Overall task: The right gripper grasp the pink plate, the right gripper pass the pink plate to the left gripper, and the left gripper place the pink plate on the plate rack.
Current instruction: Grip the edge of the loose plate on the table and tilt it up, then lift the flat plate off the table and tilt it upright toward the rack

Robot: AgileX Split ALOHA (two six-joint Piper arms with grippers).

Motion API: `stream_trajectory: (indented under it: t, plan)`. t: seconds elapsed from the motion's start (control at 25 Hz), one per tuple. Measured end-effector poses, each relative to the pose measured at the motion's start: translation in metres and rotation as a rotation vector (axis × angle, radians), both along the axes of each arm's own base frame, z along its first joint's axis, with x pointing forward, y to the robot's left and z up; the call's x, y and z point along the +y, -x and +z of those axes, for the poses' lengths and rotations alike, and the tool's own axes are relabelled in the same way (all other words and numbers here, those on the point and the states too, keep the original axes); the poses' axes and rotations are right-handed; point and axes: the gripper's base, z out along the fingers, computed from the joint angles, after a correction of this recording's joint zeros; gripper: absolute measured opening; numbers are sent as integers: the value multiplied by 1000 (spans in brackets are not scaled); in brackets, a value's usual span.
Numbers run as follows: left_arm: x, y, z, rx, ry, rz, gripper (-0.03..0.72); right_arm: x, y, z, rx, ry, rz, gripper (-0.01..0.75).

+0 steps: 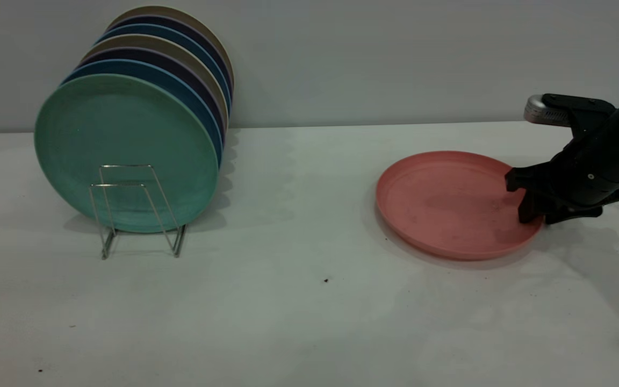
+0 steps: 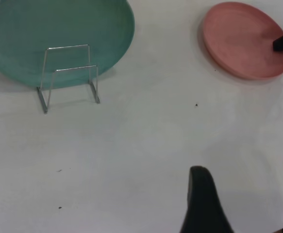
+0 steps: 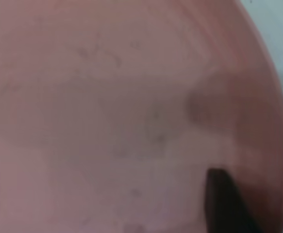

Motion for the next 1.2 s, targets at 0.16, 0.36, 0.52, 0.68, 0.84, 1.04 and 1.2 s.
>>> stream_trajectory:
  t: [0.16,0.36,0.52,0.68,0.84,1.04,1.2]
  plan:
    - [0,0,0,0,-1,0,497,2,-1,1,5,-34,-17,54]
    - [0,0,0,0,-1,0,497,10,0,15,18,-104,40,27]
    - [0,0,0,-1,-1,0,497,19,3,46,6,-179,130,15]
    - [0,0,0,0,0,1,497,26,6,74,-20,-234,190,14]
    - [0,1,-1,11,-7,-3,497,31,10,83,-2,-284,236,14]
    - [9,2,0,123,-116,29,454,39,18,84,63,-370,303,14]
    - [16,-2,-4,204,-171,75,438,47,26,87,104,-445,406,14]
